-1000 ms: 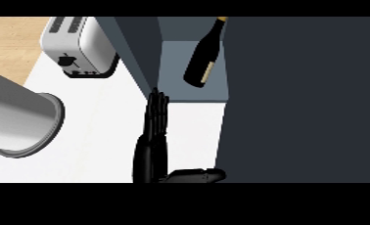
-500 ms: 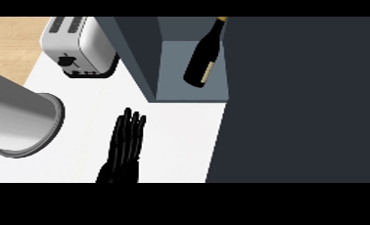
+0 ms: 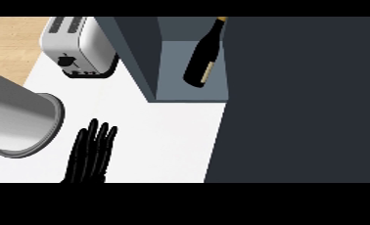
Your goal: Pick up the wine, place it into the cabinet and close the cabinet
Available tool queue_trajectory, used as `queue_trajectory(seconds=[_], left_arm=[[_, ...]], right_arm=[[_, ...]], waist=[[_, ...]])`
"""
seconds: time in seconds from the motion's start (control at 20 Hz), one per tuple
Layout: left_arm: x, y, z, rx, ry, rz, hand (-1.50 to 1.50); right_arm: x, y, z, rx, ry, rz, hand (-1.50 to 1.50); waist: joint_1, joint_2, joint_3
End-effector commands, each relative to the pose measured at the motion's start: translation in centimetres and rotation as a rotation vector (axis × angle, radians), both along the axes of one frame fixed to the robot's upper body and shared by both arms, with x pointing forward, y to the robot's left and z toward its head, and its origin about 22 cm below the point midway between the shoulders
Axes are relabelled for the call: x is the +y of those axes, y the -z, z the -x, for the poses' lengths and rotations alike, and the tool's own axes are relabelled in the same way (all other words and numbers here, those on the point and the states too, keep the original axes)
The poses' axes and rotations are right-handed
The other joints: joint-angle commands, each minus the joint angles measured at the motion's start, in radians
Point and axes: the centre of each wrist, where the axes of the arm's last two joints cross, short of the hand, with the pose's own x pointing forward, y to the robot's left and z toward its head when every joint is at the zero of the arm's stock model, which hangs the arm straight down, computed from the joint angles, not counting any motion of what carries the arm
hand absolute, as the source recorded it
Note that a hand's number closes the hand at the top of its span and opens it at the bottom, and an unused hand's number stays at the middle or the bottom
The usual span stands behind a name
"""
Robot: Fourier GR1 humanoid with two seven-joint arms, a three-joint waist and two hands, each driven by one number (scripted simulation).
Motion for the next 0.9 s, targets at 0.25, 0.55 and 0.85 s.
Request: queue_trajectory(seconds=[0.25, 0.55, 0.85], left_arm=[[3.6, -1.8, 0.2, -0.047, -0.055, 0.003, -1.5], [8.6, -2.4, -0.7, -0.043, -0.087, 0.016, -1.5], [11.7, -3.4, -0.9, -0.032, -0.114, 0.006, -1.5]], right_arm=[[1.3, -0.7, 4.0, 0.153, -0.186, -0.118, 1.5], [3.4, -0.3, 4.1, 0.047, -0.361, -0.015, 1.5], [5.5, -1.3, 5.8, 0.073, -0.413, -0.052, 1.5]], waist=[[0.001, -0.002, -0.001], [0.004, -0.002, -0.001], [0.001, -0.003, -0.001]])
